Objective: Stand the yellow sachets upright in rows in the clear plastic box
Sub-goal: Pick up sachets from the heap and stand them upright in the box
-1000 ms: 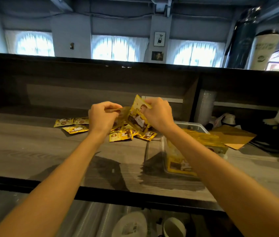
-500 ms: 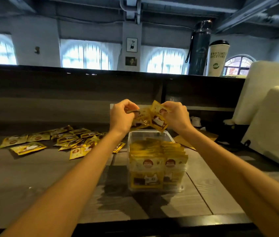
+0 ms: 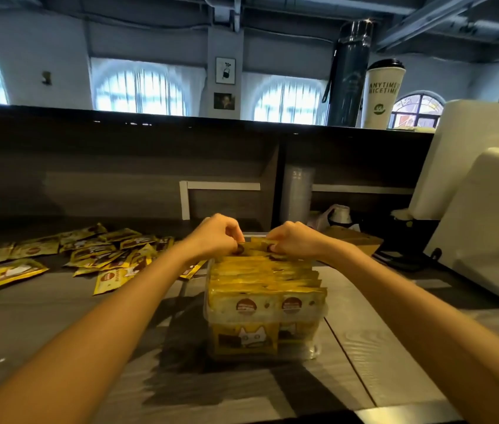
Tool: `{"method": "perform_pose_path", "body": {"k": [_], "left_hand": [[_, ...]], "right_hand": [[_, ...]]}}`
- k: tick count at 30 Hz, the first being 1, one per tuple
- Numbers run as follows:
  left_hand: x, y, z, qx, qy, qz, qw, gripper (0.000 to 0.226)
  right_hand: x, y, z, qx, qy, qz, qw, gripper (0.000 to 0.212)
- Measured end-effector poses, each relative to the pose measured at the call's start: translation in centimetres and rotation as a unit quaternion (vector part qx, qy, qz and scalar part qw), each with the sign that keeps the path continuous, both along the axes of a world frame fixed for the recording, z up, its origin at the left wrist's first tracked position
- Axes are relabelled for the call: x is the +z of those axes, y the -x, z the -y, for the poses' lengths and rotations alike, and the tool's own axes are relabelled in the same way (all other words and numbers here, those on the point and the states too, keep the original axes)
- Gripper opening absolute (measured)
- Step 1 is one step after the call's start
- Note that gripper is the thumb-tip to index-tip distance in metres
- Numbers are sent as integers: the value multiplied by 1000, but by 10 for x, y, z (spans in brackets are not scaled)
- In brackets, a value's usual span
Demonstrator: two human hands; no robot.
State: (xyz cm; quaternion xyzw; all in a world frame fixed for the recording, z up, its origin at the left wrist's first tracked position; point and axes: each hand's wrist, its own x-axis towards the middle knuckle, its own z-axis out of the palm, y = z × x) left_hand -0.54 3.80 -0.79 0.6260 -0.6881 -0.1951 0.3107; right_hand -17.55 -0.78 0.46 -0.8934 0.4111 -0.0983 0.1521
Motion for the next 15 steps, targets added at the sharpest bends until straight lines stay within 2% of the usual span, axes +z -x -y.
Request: {"method": "perform_pose_path", "body": {"k": [4, 8, 11, 13, 15], "left_hand": [[3, -4, 4, -58, -144, 82, 985, 18], [4, -16, 3, -92, -187, 34, 977, 39], [4, -23, 3, -103, -220, 42, 969, 54], [7, -21, 3, -110, -238, 53, 964, 48], [10, -14, 1, -109, -239, 61, 963, 28]], "right_hand": [[-1, -1, -1, -9, -71, -24, 997, 24], [-2, 6, -1, -15, -149, 11, 989, 27], [3, 10, -6, -1, -182, -2, 983, 30], [5, 10, -7, 5, -189, -12, 982, 36], [4, 10, -4, 4, -193, -8, 981, 36]]}}
